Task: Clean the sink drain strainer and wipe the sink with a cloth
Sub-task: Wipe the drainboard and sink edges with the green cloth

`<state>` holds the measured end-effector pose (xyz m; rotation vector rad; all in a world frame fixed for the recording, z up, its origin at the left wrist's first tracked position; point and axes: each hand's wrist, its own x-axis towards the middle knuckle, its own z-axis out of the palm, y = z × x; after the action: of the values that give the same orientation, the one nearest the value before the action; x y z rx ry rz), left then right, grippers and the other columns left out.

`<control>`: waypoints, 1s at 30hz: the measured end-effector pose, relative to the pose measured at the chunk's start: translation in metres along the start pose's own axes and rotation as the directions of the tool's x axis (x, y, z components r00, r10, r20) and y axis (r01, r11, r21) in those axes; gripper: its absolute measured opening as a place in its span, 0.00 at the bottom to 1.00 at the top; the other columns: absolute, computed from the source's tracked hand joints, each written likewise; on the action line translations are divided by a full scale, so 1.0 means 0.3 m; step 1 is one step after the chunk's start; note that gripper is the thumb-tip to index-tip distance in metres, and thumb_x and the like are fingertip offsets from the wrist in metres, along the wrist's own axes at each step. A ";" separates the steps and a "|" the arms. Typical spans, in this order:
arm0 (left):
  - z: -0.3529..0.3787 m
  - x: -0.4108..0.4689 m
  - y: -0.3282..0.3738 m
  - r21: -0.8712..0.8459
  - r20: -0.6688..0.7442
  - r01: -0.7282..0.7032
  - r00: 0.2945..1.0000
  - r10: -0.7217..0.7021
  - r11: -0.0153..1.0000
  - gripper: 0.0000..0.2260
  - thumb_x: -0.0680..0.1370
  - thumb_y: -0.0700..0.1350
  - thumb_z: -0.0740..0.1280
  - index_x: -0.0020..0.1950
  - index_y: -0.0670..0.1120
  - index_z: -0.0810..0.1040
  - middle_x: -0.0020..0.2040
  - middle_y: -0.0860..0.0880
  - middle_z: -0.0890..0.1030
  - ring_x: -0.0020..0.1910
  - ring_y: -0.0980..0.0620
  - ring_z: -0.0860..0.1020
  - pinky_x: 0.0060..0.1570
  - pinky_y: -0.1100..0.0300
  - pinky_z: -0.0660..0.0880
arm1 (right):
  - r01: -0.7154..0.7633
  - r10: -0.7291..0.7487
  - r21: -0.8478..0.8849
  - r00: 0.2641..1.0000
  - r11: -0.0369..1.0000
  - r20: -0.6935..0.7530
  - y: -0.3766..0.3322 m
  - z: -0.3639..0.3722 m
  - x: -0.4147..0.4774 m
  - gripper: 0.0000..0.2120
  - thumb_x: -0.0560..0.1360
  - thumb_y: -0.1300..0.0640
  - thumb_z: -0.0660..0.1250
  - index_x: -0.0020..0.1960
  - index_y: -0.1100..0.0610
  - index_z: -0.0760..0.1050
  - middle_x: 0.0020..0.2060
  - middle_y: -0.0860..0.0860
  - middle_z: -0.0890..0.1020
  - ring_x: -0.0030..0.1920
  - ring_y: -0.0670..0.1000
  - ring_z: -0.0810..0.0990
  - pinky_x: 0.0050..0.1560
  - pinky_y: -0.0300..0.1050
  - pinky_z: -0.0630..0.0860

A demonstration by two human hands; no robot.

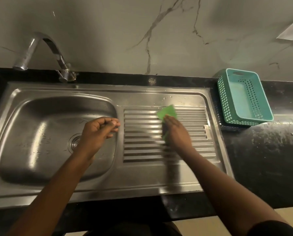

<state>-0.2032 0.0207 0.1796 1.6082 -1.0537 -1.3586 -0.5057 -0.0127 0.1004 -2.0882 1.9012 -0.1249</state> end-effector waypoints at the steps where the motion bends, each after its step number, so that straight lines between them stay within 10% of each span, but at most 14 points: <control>1: 0.005 0.000 -0.003 0.001 0.005 0.002 1.000 -0.002 1.000 0.08 0.83 0.44 0.68 0.58 0.46 0.86 0.53 0.48 0.89 0.55 0.49 0.87 0.61 0.47 0.80 | -0.079 0.079 -0.009 0.996 0.997 -0.035 0.090 -0.031 -0.019 0.30 0.76 0.61 0.72 0.77 0.56 0.71 0.76 0.55 0.73 0.76 0.58 0.71 0.77 0.52 0.68; 9: 0.005 -0.004 -0.005 -0.010 -0.001 -0.004 1.000 0.004 1.000 0.08 0.83 0.44 0.68 0.58 0.46 0.86 0.53 0.49 0.90 0.55 0.49 0.87 0.61 0.46 0.80 | -0.462 0.475 0.109 0.866 0.880 -0.160 0.224 -0.059 0.001 0.14 0.72 0.70 0.62 0.56 0.70 0.78 0.59 0.68 0.81 0.59 0.68 0.78 0.66 0.58 0.70; 17: 0.010 0.003 -0.018 -0.014 -0.018 0.020 1.000 -0.021 1.000 0.08 0.83 0.42 0.68 0.58 0.44 0.86 0.53 0.46 0.89 0.57 0.44 0.86 0.62 0.44 0.80 | -0.040 0.040 0.059 0.999 0.997 0.010 -0.402 0.149 0.012 0.32 0.78 0.63 0.59 0.82 0.61 0.59 0.82 0.59 0.62 0.82 0.60 0.58 0.83 0.54 0.49; 24: 0.021 0.020 0.005 -0.031 -0.039 0.013 0.999 -0.014 0.999 0.08 0.83 0.43 0.69 0.59 0.43 0.85 0.52 0.46 0.89 0.57 0.44 0.86 0.60 0.46 0.80 | 0.304 -0.305 0.029 0.941 0.952 0.147 -0.436 0.124 0.070 0.28 0.84 0.58 0.56 0.83 0.57 0.59 0.83 0.55 0.61 0.83 0.57 0.56 0.82 0.51 0.53; 30: 0.021 0.028 -0.013 0.013 0.000 0.005 1.000 -0.005 1.000 0.08 0.83 0.45 0.68 0.58 0.45 0.86 0.53 0.49 0.89 0.56 0.48 0.86 0.60 0.48 0.81 | -0.036 0.035 -0.067 0.999 0.997 -0.022 0.060 -0.012 0.017 0.27 0.84 0.60 0.63 0.81 0.58 0.62 0.80 0.57 0.67 0.80 0.58 0.64 0.80 0.54 0.63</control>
<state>-0.2081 0.0142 0.1721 1.6214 -1.0608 -1.3579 -0.5234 -0.0196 0.0979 -2.1021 1.9797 -0.0759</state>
